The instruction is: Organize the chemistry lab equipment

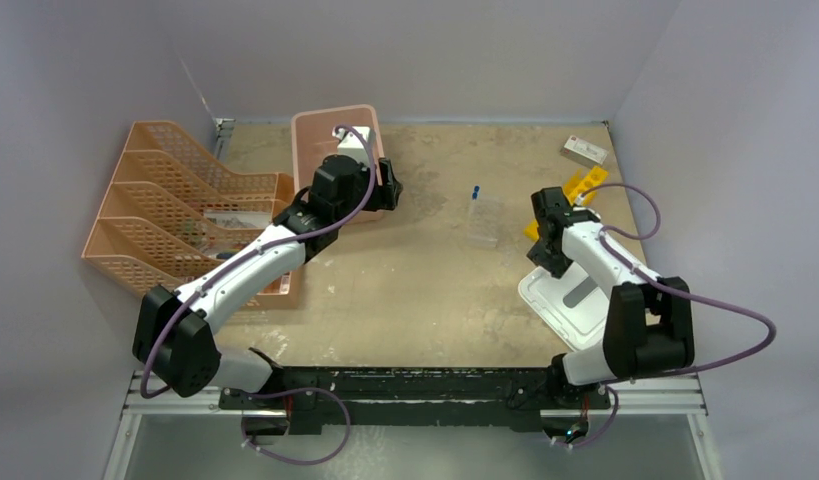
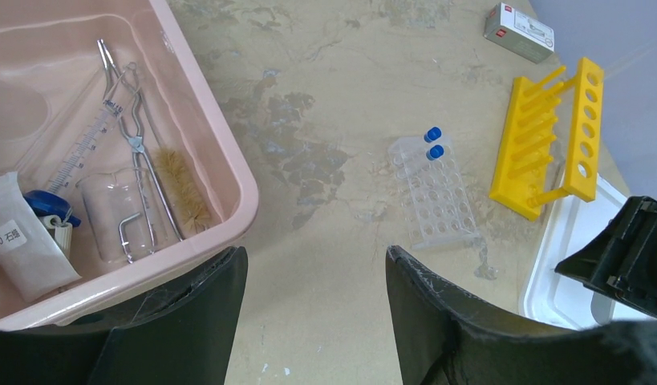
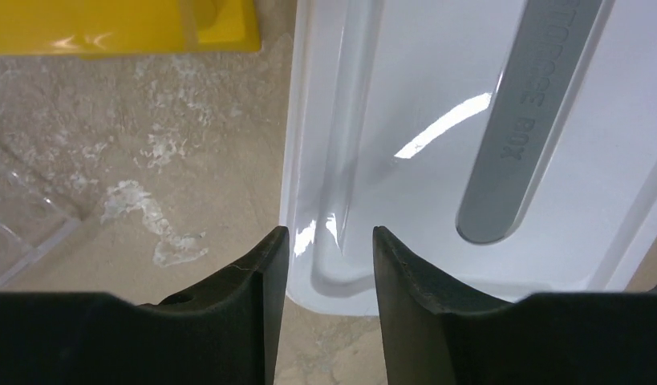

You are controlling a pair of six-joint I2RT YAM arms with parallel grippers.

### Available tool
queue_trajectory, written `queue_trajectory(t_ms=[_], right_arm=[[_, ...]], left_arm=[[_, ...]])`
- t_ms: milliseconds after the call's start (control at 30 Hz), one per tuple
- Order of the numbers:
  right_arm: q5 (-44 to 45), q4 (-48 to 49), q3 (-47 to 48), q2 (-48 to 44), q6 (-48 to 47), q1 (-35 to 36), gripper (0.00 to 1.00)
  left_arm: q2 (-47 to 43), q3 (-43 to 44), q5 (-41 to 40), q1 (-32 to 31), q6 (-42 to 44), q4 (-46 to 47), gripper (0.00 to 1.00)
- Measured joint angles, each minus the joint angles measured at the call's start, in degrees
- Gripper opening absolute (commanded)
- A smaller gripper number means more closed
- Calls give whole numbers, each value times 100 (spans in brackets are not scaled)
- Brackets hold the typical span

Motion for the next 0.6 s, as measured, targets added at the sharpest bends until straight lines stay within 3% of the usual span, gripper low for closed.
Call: queue_trajectory(t_ms=[333,600], right_arm=[[-59,1263,-328,374,-249,-304,40],[24,1355,-308,848,-85,-376,40]], left_arm=[[-2,-2,0,0,2,0,63],[-2,-2,2,0,0,-2,63]])
